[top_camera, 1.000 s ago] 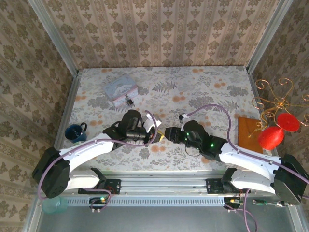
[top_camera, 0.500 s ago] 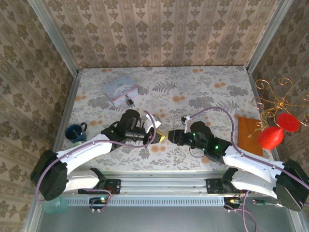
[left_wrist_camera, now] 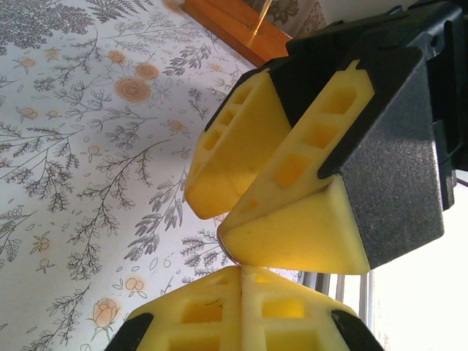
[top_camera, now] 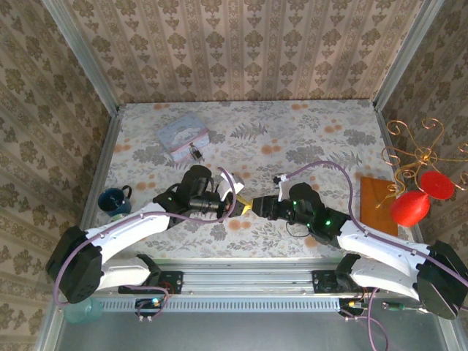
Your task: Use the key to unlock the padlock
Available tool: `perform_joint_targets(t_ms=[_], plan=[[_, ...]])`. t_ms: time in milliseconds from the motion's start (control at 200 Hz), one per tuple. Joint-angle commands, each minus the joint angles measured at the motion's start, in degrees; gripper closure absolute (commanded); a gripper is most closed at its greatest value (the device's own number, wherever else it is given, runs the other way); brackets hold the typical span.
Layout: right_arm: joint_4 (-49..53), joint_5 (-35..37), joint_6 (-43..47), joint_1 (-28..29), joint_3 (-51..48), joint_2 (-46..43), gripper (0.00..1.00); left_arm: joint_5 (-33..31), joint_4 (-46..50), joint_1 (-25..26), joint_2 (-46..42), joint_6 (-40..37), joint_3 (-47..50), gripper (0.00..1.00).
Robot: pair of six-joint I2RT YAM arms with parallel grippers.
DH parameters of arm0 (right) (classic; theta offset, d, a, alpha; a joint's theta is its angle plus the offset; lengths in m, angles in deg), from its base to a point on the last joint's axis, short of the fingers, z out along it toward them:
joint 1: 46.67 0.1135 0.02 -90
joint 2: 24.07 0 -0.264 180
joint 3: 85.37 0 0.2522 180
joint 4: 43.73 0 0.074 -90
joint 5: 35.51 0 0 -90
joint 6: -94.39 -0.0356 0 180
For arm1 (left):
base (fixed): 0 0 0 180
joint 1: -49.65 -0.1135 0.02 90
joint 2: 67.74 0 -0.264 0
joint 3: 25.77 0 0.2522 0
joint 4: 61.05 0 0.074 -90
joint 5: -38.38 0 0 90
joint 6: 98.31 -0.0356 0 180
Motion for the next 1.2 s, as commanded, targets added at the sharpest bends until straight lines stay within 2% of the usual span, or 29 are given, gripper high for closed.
perform_joint_targets(t_ms=[0,460,645,765,990,1110,1195], plan=[[-0.1,-1.0,1.5,0.1,-1.3,-0.8,0.59,0.8,-2.0,-0.8,-0.8,0.1,-0.2,1.00],[-4.0,-3.4,0.9,0.1,-2.4,-0.4,0.64,1.7,-3.4,-1.4,-0.5,1.0,0.2,1.00],[-5.3,-4.0,0.8,0.0,-2.8,0.0,0.62,1.7,-3.8,-1.4,-0.4,1.3,0.2,1.00],[-6.4,-4.7,0.5,0.0,-3.1,-0.3,0.69,1.3,-4.0,-1.5,-0.4,1.5,0.3,1.00],[-6.6,-4.3,-0.4,0.1,-3.5,-1.6,0.91,0.7,-4.8,-1.4,0.1,2.1,0.4,1.00],[-5.3,-2.6,-0.4,0.1,-3.6,-2.7,0.95,-0.3,-4.6,-2.1,-0.4,2.4,0.7,1.00],[-4.6,-0.5,-0.5,0.0,-4.2,-4.1,0.97,0.1,-7.3,-4.7,-1.7,5.3,2.4,0.93]])
